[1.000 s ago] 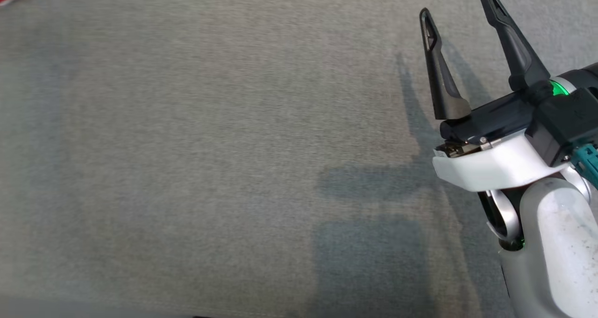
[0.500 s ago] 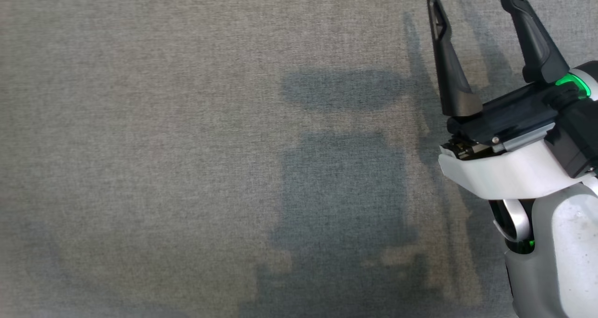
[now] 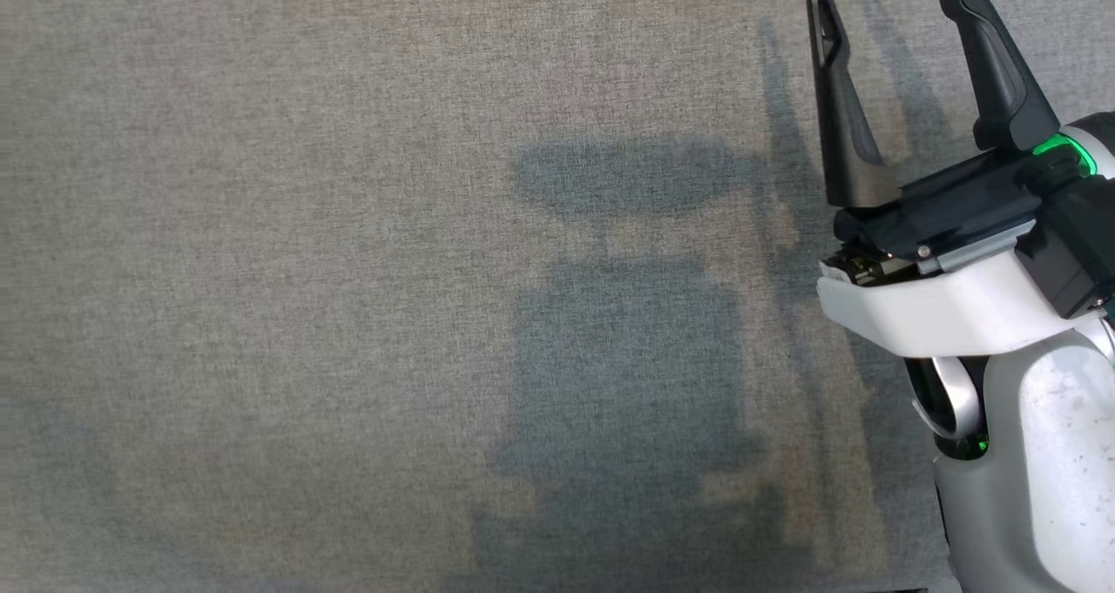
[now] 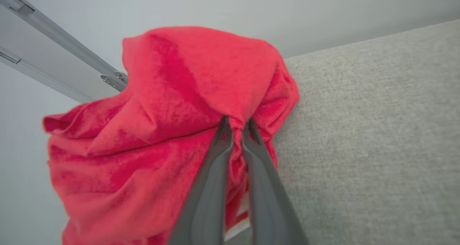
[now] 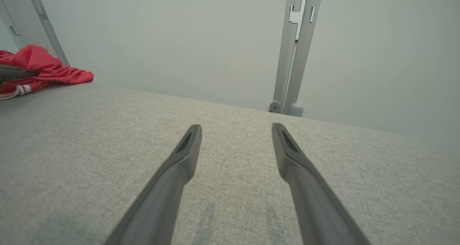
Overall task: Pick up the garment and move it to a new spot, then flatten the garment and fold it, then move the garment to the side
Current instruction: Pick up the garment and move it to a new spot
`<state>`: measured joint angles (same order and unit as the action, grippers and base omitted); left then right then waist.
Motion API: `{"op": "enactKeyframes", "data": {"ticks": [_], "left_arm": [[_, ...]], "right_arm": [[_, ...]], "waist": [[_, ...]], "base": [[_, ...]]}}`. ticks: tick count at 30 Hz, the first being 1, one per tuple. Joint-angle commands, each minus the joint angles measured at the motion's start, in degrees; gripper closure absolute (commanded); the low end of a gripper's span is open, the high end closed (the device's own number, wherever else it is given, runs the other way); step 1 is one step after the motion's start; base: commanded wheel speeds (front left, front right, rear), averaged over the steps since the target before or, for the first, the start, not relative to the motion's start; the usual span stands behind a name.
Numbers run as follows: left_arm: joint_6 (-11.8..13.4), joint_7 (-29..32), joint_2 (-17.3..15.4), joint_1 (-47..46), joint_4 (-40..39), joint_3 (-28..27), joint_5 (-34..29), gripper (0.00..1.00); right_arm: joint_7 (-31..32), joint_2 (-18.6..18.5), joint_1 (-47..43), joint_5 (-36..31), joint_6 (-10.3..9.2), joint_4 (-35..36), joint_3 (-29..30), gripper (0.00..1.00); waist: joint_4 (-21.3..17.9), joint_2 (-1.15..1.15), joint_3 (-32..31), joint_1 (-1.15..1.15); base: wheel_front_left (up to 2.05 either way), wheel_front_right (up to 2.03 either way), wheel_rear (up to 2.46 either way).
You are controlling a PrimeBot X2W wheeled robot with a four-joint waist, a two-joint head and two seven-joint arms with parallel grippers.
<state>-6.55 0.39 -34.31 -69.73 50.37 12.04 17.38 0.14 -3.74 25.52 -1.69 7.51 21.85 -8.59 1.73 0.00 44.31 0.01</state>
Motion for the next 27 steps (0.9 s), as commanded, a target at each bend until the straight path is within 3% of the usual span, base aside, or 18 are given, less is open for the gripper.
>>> {"op": "enactKeyframes", "data": {"ticks": [1, 8, 18, 19, 27], "left_arm": [[-0.3, -0.7, -0.4, -0.2, -0.8, 0.5, 0.2, 1.0], [-0.9, -1.3, -1.3, 1.1, -6.0, 4.5, 2.0, 1.0], [-0.9, 1.7, -3.5, 5.3, -23.6, 21.2, 9.7, 1.0], [-0.9, 1.6, -3.3, 6.5, -26.8, 24.2, 10.4, 1.0], [-0.2, -1.2, 2.2, 13.5, -35.9, 31.5, 13.1, 1.0]], "right_arm": [[-0.7, 0.1, 0.4, 0.4, -0.04, -0.8, 0.3, 0.0], [-3.0, 0.6, -1.9, 1.7, -0.04, -4.9, 2.0, 0.0], [-6.3, 0.8, -9.0, 4.9, -0.04, -11.1, 5.9, 0.0], [-6.9, 0.8, -10.5, 6.1, -0.04, -12.3, 6.3, 0.0], [-8.0, 0.8, -15.7, 8.7, -0.04, -14.4, 8.2, 0.0]], "waist": [[0.4, 0.0, -3.1, -0.01], [0.2, 0.0, -11.5, -0.01], [-1.9, 0.0, -26.2, -0.01], [-2.9, 0.0, -28.7, -0.01], [-7.8, 0.0, -33.5, -0.01]], "base": [[0.0, 0.0, 0.0], [0.0, 0.0, 0.0], [0.0, 0.0, 0.0], [0.0, 0.0, 0.0], [0.0, 0.0, 0.0]]}}
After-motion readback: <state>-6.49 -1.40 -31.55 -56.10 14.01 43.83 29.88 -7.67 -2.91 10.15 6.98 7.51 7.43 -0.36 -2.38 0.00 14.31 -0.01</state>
